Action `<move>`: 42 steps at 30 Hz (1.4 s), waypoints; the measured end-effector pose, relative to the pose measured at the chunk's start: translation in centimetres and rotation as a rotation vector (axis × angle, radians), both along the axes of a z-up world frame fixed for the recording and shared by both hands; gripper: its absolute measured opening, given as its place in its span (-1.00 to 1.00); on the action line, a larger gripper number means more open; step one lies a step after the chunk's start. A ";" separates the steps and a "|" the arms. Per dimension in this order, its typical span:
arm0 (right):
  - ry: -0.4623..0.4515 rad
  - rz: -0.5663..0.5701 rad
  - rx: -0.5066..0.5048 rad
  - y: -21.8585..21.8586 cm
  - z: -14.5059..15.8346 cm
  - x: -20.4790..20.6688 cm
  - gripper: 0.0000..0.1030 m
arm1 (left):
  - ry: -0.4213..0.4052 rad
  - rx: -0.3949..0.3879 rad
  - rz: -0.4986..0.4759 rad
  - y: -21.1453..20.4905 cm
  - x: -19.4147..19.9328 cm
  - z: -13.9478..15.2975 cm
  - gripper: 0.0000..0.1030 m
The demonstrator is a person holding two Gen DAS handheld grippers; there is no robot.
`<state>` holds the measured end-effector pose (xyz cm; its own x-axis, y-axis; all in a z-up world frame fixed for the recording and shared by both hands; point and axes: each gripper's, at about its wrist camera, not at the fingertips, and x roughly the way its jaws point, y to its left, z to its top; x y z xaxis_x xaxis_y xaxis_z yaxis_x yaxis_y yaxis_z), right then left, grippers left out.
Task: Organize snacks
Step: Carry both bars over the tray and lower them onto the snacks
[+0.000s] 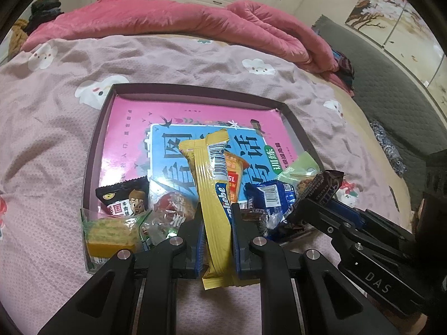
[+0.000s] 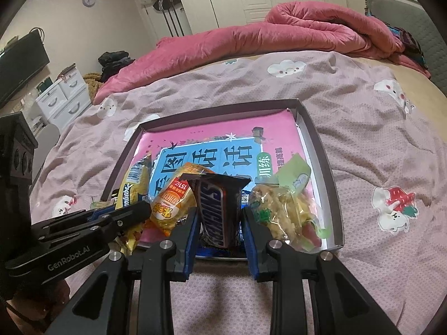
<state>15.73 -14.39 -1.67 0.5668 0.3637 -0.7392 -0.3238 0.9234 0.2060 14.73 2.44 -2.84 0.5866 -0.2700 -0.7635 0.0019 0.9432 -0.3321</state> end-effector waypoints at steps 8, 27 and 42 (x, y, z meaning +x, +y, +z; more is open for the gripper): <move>-0.001 0.005 -0.001 0.5 -0.3 0.7 -0.42 | 0.007 0.004 0.004 0.1 0.1 -0.3 -0.68; -0.013 0.039 -0.037 1.3 -1.2 0.7 -0.42 | 0.015 0.003 0.008 0.2 0.7 -1.0 -0.68; -0.062 0.038 -0.079 0.8 -1.2 0.8 -0.57 | 0.025 0.017 0.014 0.2 1.5 -1.3 -0.67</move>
